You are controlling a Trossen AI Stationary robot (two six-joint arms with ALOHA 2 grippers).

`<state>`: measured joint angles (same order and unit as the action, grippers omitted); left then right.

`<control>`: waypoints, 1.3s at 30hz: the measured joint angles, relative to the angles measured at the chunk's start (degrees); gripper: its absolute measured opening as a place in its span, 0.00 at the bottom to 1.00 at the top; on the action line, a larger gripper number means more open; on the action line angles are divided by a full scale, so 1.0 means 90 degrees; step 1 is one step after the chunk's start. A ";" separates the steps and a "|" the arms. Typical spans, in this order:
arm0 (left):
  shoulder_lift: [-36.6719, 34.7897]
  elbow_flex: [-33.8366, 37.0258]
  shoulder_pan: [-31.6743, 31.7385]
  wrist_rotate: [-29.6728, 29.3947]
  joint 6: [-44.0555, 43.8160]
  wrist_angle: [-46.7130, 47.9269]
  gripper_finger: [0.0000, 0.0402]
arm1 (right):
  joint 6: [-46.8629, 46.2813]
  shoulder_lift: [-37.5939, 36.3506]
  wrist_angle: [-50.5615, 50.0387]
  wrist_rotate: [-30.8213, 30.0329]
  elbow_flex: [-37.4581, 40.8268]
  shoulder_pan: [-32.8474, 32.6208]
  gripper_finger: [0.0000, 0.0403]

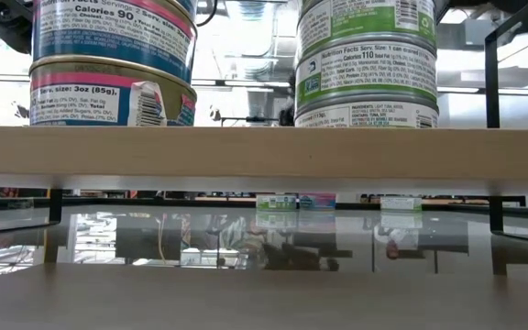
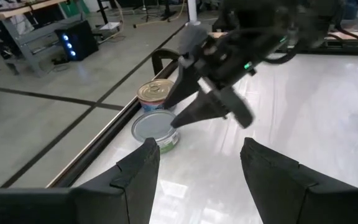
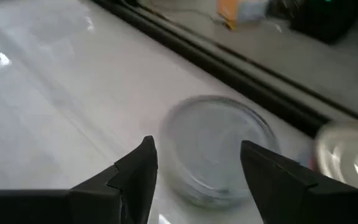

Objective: Stack canned seafood by type on shelf
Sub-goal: Stack the green tuna can on top of the green tuna can on the shelf

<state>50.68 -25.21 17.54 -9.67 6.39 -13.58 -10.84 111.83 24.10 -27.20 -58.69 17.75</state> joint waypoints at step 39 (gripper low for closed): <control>-0.0012 0.0000 0.0000 0.0065 -0.0097 0.0153 0.53 | -0.1431 -0.1934 -0.5686 0.0426 0.0019 -0.1322 0.63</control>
<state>50.57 -25.21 17.54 -9.08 5.52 -12.21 -23.72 94.43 -27.07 -23.36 -58.52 5.85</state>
